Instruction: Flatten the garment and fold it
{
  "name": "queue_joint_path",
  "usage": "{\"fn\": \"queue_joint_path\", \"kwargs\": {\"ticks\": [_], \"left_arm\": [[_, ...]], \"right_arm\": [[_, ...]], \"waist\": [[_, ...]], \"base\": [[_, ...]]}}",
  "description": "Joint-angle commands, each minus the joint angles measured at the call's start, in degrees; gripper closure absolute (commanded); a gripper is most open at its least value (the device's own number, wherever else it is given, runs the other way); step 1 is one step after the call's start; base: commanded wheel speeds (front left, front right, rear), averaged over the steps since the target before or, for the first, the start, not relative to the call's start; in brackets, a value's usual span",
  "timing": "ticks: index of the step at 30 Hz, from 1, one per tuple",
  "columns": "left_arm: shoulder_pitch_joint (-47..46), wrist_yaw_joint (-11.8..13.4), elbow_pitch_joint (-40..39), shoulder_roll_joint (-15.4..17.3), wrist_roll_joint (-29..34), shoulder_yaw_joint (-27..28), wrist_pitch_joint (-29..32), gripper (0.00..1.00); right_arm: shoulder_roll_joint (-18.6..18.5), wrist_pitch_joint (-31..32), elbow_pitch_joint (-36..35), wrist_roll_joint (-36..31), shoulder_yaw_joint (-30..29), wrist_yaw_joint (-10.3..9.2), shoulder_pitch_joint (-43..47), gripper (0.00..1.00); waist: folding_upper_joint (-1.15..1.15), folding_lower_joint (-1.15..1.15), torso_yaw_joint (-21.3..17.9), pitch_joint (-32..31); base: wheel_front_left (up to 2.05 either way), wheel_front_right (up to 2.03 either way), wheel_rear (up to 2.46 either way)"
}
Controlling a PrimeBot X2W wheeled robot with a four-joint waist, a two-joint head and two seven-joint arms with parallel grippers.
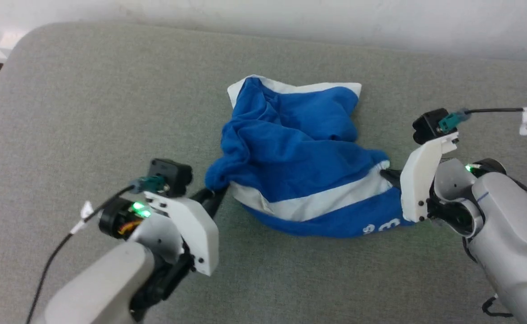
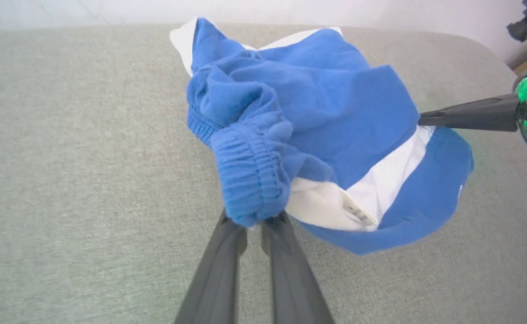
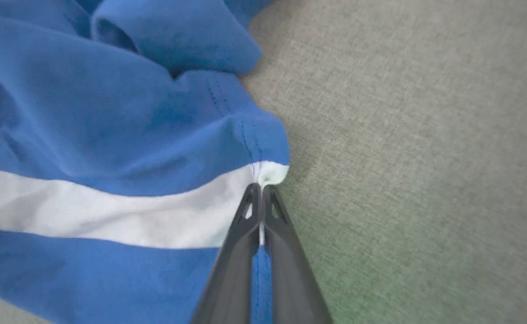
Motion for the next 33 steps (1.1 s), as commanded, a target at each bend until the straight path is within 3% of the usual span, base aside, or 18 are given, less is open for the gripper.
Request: {"fn": "queue_joint_path", "kwargs": {"ticks": [1, 9, 16, 21, 26, 33], "left_arm": [[-1.26, 0.57, -1.08, 1.08, 0.53, 1.34, -0.95, 1.00], [-7.77, 1.11, -5.21, 5.53, 2.21, 6.00, -0.86, 1.00], [-18.76, -0.73, -0.95, 4.07, 2.02, 8.77, 1.28, 1.00], [-26.03, -1.17, 6.91, 0.64, 1.67, 10.19, 1.37, 1.00], [-35.65, -2.89, 18.39, -3.82, 3.57, 10.37, -1.26, 1.00], [-46.97, -5.27, 34.67, -9.63, 6.33, 11.91, -12.43, 1.00]], "right_arm": [[-0.99, -2.32, -2.66, 0.72, -0.23, 0.02, 1.34, 1.00], [-5.69, -9.52, -19.74, -0.04, -7.82, 0.02, 3.54, 1.00], [-4.66, -11.05, -26.41, -5.97, -16.56, 0.02, -0.70, 1.00], [-2.76, -11.86, -25.46, -9.24, -19.39, 0.02, -7.47, 1.00], [-0.68, -14.79, -18.80, -12.02, -20.25, 0.02, -17.94, 1.00], [2.37, -26.11, -7.66, -18.53, -19.73, 0.02, -31.29, 1.00]], "waist": [[0.00, -0.01, -1.09, -1.93], [0.00, -0.01, -3.58, -6.94], [0.00, -0.01, -5.33, -7.26], [0.00, -0.01, -6.62, -4.12], [0.00, -0.01, -8.20, 1.27], [0.00, -0.01, -10.56, 7.23]], "base": [[0.00, 0.00, 0.00], [0.00, 0.00, 0.00], [0.00, 0.00, 0.00], [0.00, 0.00, 0.00], [0.00, 0.00, 0.00], [0.00, 0.00, 0.00]]}}
